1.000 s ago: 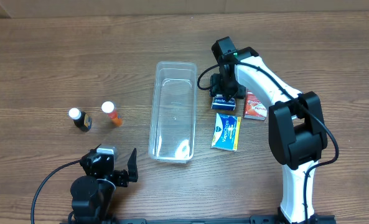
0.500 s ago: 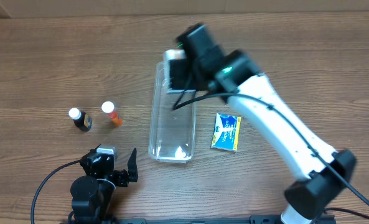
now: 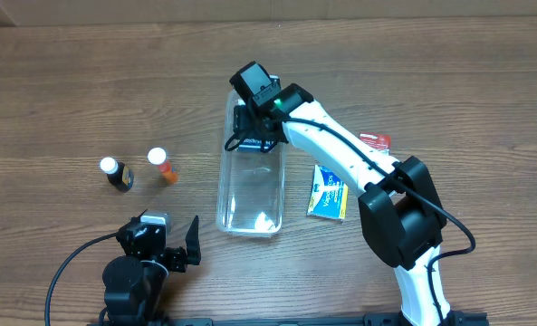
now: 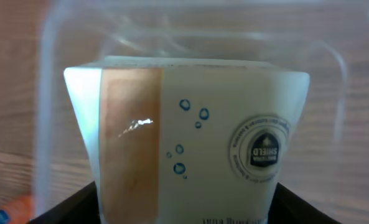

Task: Pack container
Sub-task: 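Carry the white box into the container's far end and release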

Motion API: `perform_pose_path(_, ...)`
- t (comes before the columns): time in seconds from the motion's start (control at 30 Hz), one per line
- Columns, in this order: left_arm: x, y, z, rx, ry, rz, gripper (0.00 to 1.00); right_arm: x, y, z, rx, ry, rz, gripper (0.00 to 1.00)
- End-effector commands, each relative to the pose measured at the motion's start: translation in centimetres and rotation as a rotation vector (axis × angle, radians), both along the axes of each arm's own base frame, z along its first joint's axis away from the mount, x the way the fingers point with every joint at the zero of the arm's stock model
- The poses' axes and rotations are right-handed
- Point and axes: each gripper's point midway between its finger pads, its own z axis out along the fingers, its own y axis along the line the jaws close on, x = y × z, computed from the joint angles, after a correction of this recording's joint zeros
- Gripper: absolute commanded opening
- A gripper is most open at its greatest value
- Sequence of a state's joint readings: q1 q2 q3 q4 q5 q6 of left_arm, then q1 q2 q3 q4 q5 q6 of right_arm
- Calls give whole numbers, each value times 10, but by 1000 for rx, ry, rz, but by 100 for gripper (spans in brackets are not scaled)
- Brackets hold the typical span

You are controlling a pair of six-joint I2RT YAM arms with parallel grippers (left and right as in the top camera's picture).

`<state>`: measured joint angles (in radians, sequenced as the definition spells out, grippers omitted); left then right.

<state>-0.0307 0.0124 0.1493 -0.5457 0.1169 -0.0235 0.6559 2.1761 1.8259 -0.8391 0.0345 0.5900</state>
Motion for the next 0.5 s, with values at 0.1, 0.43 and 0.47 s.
perform_pose_path(0.1,0,0,1,-9,-7,2,100,-5,9,15,67,16,-29,86)
perform_pose_path(0.43,0,0,1,-9,-7,2,100,-14,-74,146,45,-131,3,92)
perform_pose_path(0.47,0,0,1,-9,-7,2,100,-17,-92,152,25,-128,-16,95)
